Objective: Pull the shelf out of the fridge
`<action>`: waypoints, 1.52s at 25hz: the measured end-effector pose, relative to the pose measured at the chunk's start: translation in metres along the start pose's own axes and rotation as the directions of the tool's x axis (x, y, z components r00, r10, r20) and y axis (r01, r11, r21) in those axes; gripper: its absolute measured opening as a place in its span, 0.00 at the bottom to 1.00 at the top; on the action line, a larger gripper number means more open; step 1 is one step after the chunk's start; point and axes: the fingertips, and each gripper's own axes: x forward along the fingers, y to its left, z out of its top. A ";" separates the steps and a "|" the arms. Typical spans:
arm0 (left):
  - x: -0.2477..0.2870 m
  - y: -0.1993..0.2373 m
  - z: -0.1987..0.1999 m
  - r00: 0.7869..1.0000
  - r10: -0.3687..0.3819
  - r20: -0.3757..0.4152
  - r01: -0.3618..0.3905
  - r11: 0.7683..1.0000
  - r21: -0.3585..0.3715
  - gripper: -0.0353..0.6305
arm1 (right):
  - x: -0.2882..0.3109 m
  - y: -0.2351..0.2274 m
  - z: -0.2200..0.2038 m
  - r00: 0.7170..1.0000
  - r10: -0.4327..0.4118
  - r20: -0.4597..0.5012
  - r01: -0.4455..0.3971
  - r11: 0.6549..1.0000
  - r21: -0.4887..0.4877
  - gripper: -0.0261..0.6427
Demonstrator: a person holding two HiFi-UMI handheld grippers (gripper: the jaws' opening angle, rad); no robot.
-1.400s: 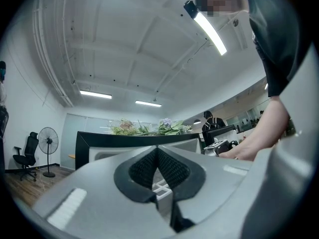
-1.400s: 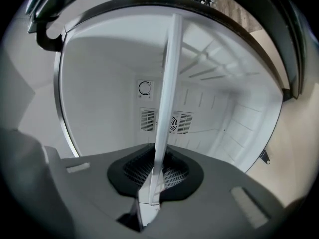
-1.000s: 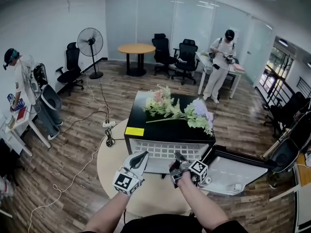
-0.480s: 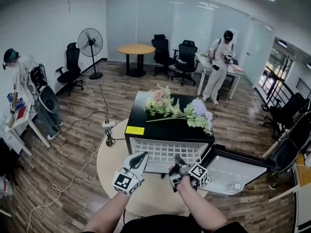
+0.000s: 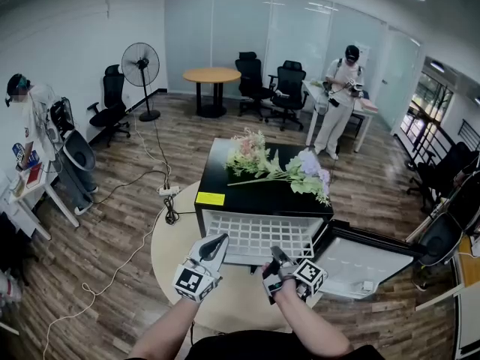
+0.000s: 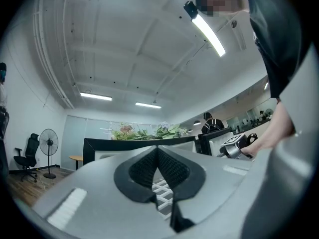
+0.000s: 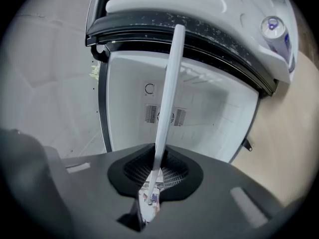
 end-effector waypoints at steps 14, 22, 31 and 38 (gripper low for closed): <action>-0.006 -0.007 0.001 1.000 -0.015 -0.003 0.015 1.000 0.012 0.05 | -0.039 0.002 -0.025 1.000 -0.008 -0.016 0.007 0.999 -0.040 0.10; -0.002 -0.015 0.000 0.999 -0.035 -0.003 0.035 0.999 0.008 0.05 | -0.065 0.018 -0.032 0.997 -0.070 -0.040 0.042 0.870 -0.491 0.09; 0.003 -0.019 -0.009 0.999 -0.049 -0.012 0.049 0.999 -0.009 0.05 | -0.082 0.013 -0.015 0.989 -0.149 0.027 0.110 0.587 -0.802 0.09; 0.008 -0.016 -0.014 0.999 -0.049 -0.020 0.049 0.999 -0.014 0.05 | -0.095 0.026 -0.008 0.987 -0.121 0.103 0.133 0.273 -0.953 0.09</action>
